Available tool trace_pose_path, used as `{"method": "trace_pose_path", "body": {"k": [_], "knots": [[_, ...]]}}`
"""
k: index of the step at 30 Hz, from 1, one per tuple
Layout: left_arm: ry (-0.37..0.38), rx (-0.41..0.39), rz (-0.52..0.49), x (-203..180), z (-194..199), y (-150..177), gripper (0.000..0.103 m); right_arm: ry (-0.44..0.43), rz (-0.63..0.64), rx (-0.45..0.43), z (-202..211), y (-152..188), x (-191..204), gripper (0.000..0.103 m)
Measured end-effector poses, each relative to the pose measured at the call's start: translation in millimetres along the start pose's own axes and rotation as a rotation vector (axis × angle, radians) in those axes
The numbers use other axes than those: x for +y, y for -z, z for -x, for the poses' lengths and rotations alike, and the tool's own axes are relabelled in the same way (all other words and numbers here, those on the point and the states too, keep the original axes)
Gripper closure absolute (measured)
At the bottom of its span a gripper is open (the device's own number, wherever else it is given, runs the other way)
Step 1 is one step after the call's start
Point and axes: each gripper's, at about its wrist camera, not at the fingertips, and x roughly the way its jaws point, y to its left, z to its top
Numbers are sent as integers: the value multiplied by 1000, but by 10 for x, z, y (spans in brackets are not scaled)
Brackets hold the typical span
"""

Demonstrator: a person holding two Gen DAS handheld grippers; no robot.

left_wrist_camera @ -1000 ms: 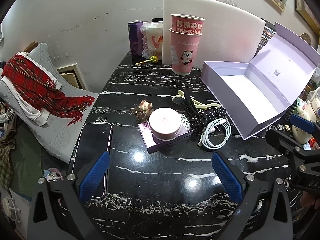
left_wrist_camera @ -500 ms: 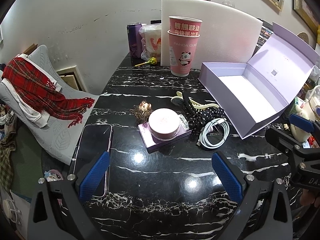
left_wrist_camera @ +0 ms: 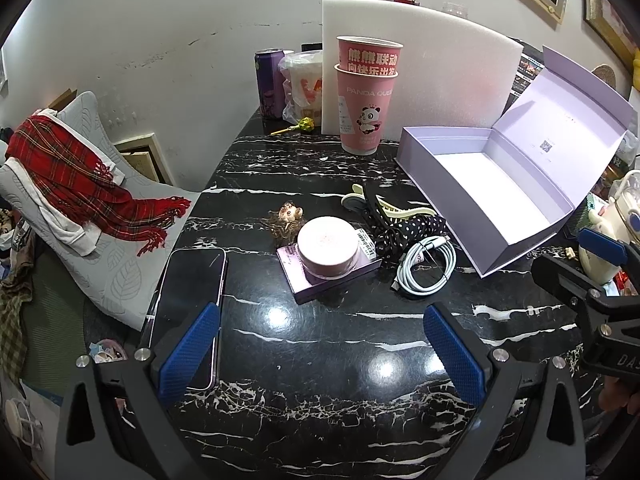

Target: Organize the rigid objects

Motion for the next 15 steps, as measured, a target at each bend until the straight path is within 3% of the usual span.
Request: {"method": "trace_pose_path", "body": {"k": [15], "knots": [[-7,-6,28,74,94,93,0,3,-5,-7,82,57,-4,0]]}}
